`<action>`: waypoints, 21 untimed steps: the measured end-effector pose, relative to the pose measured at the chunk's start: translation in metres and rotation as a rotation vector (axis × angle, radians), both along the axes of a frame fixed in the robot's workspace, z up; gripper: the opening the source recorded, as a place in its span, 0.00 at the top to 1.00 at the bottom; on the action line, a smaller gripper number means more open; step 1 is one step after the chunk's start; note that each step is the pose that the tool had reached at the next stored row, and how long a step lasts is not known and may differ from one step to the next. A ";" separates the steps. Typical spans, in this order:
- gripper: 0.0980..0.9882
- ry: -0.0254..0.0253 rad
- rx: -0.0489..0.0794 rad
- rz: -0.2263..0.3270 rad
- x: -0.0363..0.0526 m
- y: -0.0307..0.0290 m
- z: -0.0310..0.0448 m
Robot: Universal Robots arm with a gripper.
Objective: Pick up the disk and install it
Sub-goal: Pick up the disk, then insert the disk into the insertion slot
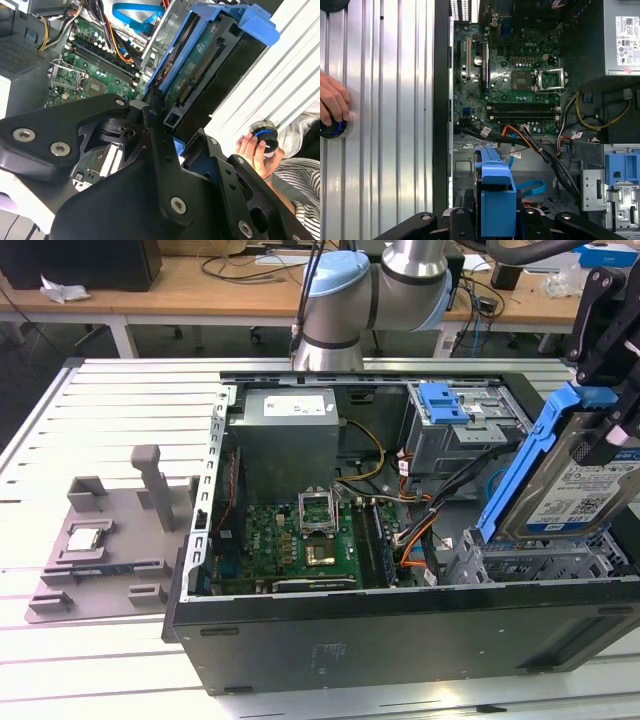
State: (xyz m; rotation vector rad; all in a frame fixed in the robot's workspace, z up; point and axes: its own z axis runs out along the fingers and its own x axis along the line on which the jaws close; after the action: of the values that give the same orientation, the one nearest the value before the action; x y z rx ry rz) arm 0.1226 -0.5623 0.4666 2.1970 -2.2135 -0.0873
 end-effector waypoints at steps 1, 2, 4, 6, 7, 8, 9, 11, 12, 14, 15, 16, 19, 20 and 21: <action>0.70 0.0000 0.000 0.000 0.0000 0.0000 0.0000; 0.70 0.0000 0.000 0.000 0.0000 0.0000 0.0000; 0.70 0.0000 0.000 0.000 0.0000 0.0000 0.0000; 0.70 0.0001 0.000 0.000 0.0001 0.0000 0.0000; 0.70 0.0000 0.000 0.000 0.0001 0.0000 0.0000; 0.70 0.0000 0.001 0.000 0.0001 0.0001 -0.0006; 0.70 0.0002 0.000 0.000 0.0001 0.0009 -0.0020; 0.70 0.0006 0.000 0.000 0.0003 0.0026 -0.0043; 0.70 0.0013 0.000 0.000 0.0012 0.0044 -0.0061; 0.70 0.0025 0.000 0.000 0.0030 0.0068 -0.0087; 0.70 0.0031 0.000 0.000 0.0037 0.0077 -0.0100; 0.70 0.0039 0.000 0.000 0.0049 0.0090 -0.0124; 0.70 0.0060 0.000 0.000 0.0081 0.0125 -0.0195; 0.70 0.0060 0.000 0.000 0.0081 0.0126 -0.0212; 0.70 0.0061 0.000 0.000 0.0082 0.0125 -0.0241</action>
State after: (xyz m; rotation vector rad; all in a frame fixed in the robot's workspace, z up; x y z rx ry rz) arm 0.1308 -0.5497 0.4425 2.1940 -2.2106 -0.0943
